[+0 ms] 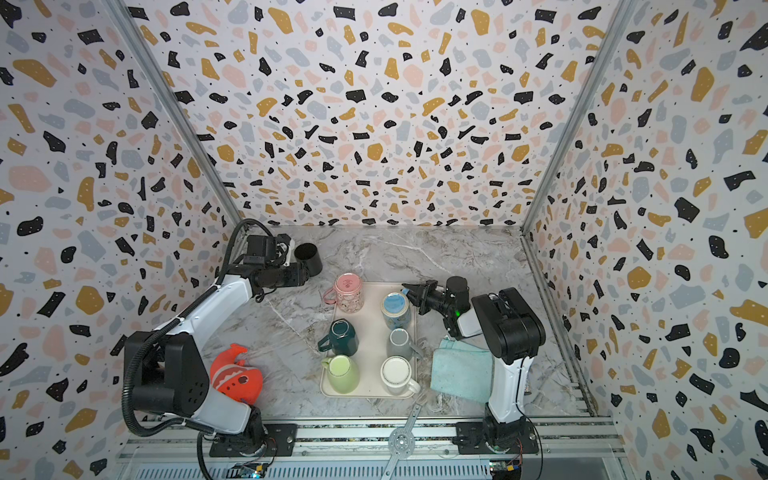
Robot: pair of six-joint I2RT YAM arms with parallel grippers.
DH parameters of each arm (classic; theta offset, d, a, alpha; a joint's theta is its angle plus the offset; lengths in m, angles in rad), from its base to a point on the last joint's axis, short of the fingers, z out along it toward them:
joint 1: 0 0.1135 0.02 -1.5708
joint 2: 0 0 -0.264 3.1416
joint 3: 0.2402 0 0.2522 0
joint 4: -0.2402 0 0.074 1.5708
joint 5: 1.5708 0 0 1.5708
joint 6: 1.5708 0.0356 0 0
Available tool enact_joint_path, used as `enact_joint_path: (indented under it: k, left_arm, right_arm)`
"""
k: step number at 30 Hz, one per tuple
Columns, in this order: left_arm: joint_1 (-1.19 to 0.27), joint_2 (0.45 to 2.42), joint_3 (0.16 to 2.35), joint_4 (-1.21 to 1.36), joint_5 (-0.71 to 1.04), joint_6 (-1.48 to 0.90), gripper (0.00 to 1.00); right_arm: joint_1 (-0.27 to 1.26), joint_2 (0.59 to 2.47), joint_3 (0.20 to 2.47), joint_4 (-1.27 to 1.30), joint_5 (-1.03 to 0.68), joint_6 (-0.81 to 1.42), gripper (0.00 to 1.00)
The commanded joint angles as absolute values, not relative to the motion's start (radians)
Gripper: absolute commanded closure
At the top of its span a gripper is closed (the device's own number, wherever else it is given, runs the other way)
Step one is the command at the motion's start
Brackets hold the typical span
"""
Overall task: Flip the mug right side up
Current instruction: 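Lift and rotate the blue butterfly mug upright with the right gripper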
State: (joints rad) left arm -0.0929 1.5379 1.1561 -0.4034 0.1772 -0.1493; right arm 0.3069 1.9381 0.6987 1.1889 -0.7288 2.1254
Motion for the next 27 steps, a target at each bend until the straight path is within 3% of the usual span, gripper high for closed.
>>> enact_joint_path:
  k: [1, 27]
  left_arm:
    - [-0.097, 1.536, 1.175, -0.401, 0.175, -0.14, 0.45]
    - [-0.097, 1.504, 1.204, -0.414, 0.194, -0.144, 0.46]
  right_arm:
    - [0.31, 1.937, 0.759, 1.32, -0.71, 2.186, 1.0]
    - [0.364, 1.868, 0.882, 1.272, -0.758, 1.758, 1.0]
